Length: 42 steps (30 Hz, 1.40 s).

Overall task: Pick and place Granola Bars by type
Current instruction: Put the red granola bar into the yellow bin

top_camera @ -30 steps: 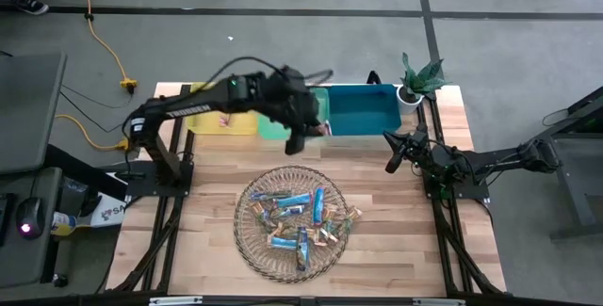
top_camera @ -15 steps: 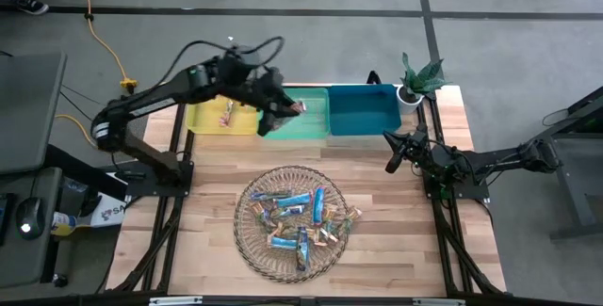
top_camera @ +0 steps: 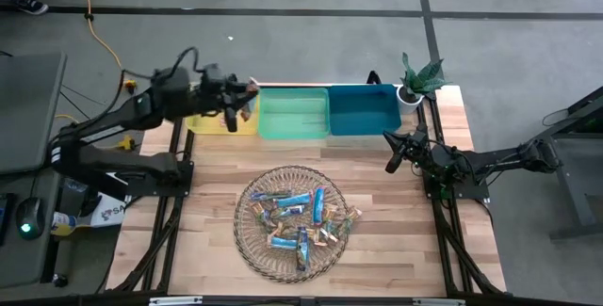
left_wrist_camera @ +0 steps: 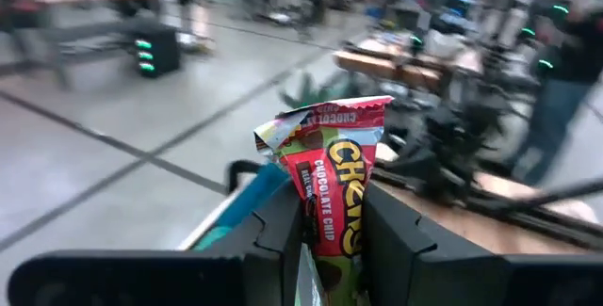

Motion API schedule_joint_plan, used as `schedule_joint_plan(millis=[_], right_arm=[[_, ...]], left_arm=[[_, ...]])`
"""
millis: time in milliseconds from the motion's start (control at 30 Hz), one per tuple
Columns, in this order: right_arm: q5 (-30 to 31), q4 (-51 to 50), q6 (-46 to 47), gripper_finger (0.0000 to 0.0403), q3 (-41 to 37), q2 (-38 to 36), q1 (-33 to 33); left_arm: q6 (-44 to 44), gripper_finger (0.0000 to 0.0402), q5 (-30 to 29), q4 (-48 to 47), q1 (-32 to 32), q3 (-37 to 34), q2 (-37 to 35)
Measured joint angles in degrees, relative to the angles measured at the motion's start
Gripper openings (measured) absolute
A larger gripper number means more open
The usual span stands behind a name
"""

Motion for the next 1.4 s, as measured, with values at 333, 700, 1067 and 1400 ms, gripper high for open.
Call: schedule_joint_plan(millis=[333,700,1067,1400], right_arm=[[0.0,0.0,0.0,0.0000,0.0,0.0,0.0],[0.0,0.0,0.0,0.0000,0.0,0.0,0.0],[0.0,0.0,0.0,0.0000,0.0,0.0,0.0],[0.0,0.0,0.0,0.0000,0.0,0.0,0.0]], left_arm=[[-2.5,0.0082,-26.7,3.5,-8.5,-10.3,-11.0],[-11.9,0.0082,-54.8,-2.9,-8.6,-10.4,-6.8],[-29.7,0.0082,-56.8,-26.1,0.0,-10.4,2.5],[-26.2,0.0082,-41.3,-27.4,21.6,-10.4,8.1]])
